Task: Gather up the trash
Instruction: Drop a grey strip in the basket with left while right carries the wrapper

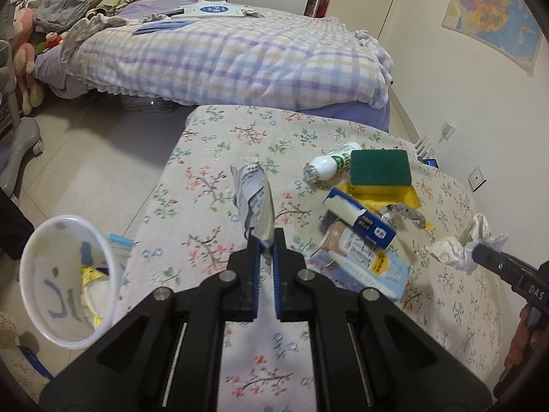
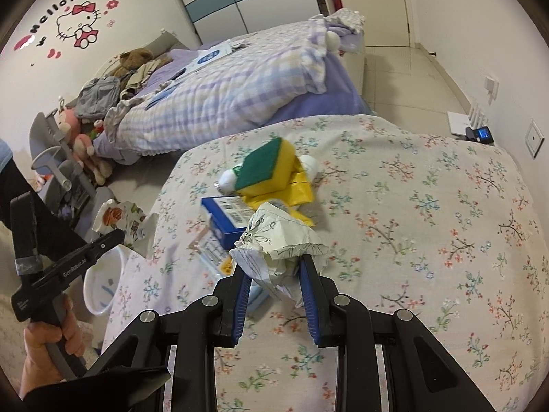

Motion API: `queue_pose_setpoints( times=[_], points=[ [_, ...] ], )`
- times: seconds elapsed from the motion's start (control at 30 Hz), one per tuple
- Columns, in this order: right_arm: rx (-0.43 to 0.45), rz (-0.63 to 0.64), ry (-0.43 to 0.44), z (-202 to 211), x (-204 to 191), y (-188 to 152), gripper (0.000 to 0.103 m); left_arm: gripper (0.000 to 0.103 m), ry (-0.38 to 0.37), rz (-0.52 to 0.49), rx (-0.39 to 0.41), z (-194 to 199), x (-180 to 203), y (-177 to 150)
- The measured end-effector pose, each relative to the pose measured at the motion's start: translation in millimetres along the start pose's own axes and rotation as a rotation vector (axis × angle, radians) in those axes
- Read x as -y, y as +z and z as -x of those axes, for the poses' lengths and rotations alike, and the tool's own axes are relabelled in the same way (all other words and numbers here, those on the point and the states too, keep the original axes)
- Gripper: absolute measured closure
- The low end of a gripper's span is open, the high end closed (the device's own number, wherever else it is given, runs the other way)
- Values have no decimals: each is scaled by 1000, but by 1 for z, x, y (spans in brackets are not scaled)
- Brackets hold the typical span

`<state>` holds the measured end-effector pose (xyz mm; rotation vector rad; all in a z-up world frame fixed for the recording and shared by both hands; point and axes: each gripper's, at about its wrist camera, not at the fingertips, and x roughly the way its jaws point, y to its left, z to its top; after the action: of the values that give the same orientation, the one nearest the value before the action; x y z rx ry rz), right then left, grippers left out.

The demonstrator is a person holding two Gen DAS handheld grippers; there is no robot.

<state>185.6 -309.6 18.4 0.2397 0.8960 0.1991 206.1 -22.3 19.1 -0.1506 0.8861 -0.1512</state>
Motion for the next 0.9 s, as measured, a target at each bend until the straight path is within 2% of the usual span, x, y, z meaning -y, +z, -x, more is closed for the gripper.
queue_pose_setpoints(
  times=[0.43,0.9],
  points=[
    [-21,102,41,-25,-71,-6,74,96,89,-7,-18,29,-56,-25],
    [-64,198,123,-64,-160,-22,74,96,193,94,-49,48,-141,-40]
  ],
)
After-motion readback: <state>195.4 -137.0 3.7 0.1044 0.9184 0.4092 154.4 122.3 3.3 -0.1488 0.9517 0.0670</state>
